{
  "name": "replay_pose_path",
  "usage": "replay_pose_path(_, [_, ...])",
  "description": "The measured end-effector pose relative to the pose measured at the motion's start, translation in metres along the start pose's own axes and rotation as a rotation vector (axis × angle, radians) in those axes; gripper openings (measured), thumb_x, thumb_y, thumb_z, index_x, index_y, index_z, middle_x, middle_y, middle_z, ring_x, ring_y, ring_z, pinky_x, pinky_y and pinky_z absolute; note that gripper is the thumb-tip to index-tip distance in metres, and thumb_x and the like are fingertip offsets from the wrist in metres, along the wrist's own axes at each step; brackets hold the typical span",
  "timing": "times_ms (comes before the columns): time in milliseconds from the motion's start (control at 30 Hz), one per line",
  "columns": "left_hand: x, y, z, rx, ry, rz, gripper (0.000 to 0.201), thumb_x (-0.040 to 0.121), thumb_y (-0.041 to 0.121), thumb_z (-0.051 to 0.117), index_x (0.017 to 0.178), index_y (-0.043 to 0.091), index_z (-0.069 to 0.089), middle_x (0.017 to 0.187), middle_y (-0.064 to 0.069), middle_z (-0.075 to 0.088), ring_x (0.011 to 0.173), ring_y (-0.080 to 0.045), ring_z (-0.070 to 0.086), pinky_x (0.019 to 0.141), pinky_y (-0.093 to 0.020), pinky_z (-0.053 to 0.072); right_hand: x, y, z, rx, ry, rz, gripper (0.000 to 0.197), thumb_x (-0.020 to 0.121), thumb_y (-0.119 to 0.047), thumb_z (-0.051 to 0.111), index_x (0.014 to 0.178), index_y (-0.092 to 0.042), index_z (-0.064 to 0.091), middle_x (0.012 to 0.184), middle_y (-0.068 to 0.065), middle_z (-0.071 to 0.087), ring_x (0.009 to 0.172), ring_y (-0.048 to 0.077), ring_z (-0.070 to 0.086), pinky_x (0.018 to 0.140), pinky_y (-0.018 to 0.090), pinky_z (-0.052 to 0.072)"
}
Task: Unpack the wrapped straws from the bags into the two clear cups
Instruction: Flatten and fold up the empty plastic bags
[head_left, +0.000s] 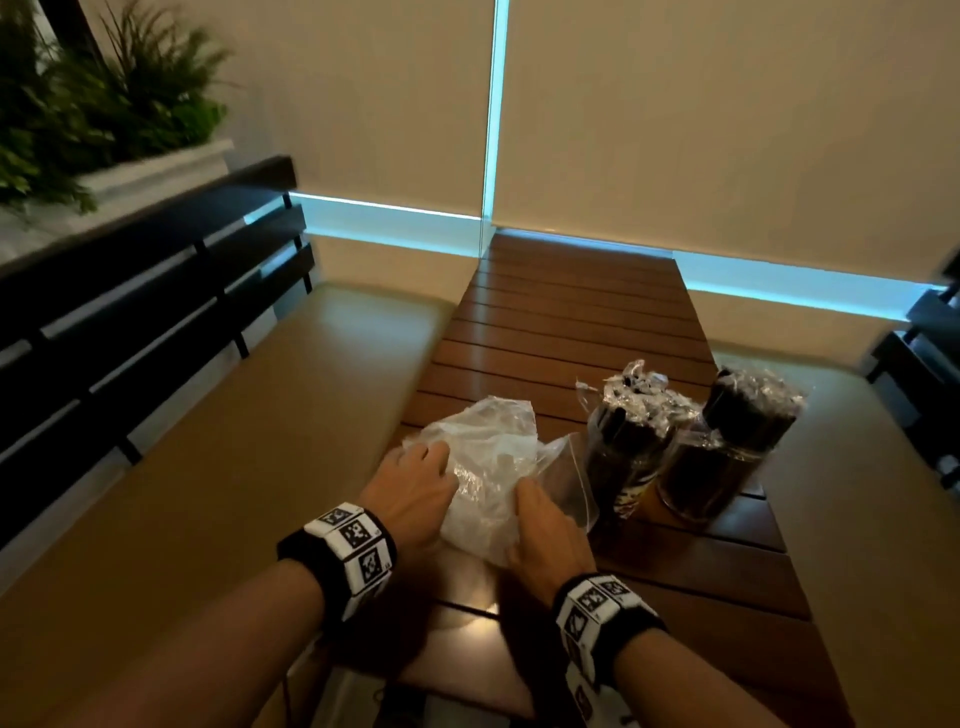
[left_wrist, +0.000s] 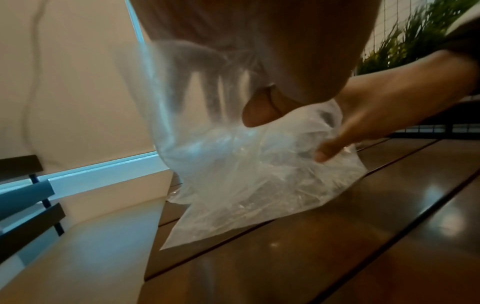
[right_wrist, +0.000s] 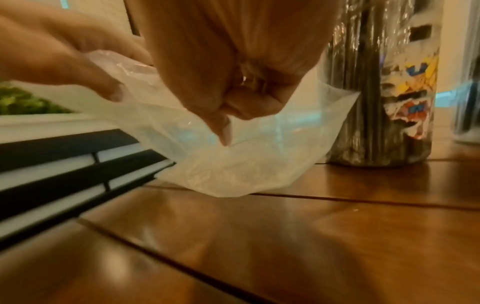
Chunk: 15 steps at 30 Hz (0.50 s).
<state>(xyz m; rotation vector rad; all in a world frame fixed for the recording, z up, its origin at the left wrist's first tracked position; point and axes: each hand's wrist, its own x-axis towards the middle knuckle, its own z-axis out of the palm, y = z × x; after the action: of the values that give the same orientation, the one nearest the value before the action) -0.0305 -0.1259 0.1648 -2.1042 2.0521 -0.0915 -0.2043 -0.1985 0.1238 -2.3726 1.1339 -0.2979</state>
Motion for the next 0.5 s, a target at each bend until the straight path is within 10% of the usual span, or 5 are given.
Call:
replay_pose_path(233, [0.002,-0.013,0.041,-0.150,0.022,0.012,0.033,0.095,0.020,0.032,0.121,0.013,0.051,0.134,-0.010,0.044,0.119,-0.032,0.049,0.108,-0.047,0.032,0.048,-0.001,0.014,0.306,0.129,0.420,0.048,0.076,-0.017,0.074,0.112,-0.022,0.043,0.118,0.001,0.054,0.101,0.021,0.056,0.083,0.033,0.050])
replay_pose_path(400, [-0.003,-0.013,0.055,-0.341,-0.147,0.053,0.033,0.095,0.020,0.038,0.126,0.012,0.044,0.128,-0.007,0.047,0.112,-0.026,0.052,0.094,-0.035,0.042,0.027,-0.025,-0.003,-0.078,0.359,-0.192,0.073,0.063,-0.015,0.070,0.129,-0.026,0.041,0.135,0.000,0.039,0.120,0.018,0.041,0.105,0.036,0.040])
replay_pose_path(500, [0.001,-0.013,0.055,-0.435,-0.206,0.094,0.034,0.090,0.014,0.052,0.123,0.010,0.047,0.121,-0.008,0.055,0.104,-0.026,0.057,0.085,-0.031,0.044,0.014,-0.026,-0.001,-0.448,0.043,-0.498,0.094,0.062,-0.036,0.074,0.142,-0.026,0.027,0.155,0.010,0.022,0.140,0.030,0.023,0.115,0.046,0.016])
